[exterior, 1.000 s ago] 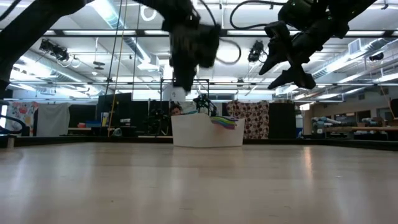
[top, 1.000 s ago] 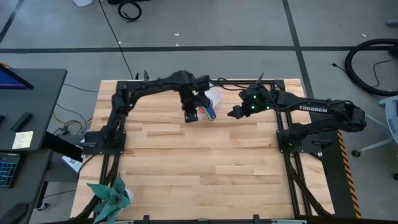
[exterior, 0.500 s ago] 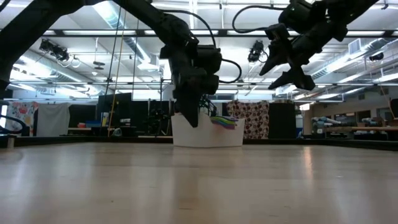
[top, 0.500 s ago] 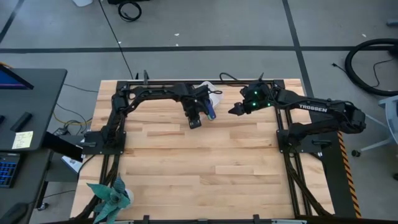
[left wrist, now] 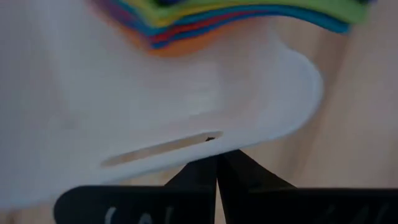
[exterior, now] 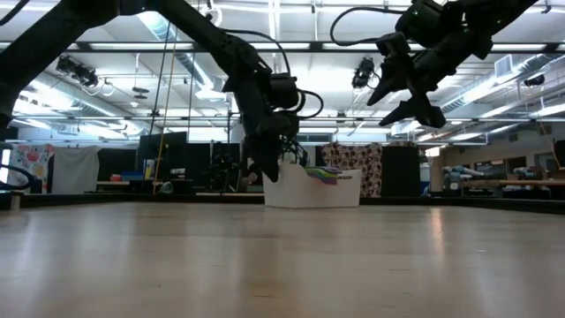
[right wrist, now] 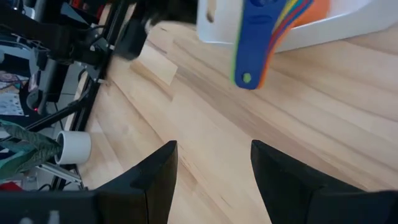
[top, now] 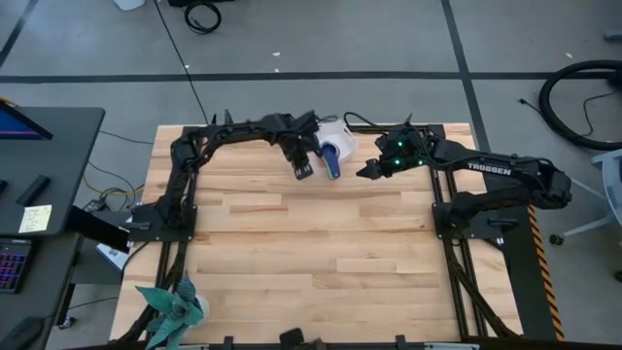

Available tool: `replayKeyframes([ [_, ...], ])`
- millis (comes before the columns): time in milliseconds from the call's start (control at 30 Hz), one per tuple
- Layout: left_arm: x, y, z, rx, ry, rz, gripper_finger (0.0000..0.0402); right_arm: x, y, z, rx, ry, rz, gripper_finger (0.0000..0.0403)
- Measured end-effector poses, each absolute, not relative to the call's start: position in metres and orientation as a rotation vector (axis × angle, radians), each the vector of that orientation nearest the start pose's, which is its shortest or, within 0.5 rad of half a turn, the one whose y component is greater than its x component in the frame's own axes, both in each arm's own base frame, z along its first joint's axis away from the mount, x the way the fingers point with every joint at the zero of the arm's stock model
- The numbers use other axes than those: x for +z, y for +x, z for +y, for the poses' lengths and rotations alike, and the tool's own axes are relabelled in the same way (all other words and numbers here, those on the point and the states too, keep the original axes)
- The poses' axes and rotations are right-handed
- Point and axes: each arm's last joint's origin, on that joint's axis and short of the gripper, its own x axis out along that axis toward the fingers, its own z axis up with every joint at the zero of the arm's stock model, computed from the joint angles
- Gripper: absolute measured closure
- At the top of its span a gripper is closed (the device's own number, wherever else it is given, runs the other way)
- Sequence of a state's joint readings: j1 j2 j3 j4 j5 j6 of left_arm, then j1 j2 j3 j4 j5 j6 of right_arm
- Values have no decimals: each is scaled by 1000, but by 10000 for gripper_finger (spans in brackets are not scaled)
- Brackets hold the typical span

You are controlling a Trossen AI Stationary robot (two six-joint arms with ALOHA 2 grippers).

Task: Nest measuring cups in basket
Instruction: Put the nested measuring cups into the white bin

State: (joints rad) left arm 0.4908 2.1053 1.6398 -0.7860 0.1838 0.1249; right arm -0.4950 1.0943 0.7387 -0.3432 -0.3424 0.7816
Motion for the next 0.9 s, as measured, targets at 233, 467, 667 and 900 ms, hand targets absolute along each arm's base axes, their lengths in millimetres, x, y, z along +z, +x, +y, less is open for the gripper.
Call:
replayKeyframes([
  [233, 186, 372, 231, 274, -314, 1110, 393, 249, 201, -98, -388, 1030, 541, 194],
  [467, 189, 363, 257, 384, -286, 1049, 393, 249, 201, -98, -389, 1030, 541, 194],
  [667, 191, 357, 265, 432, -312, 1044, 393, 249, 201, -97, -393, 1032, 547, 194],
  [900, 212, 343, 227, 325, -431, 1241, 393, 238, 187, -104, -610, 1069, 628, 194],
])
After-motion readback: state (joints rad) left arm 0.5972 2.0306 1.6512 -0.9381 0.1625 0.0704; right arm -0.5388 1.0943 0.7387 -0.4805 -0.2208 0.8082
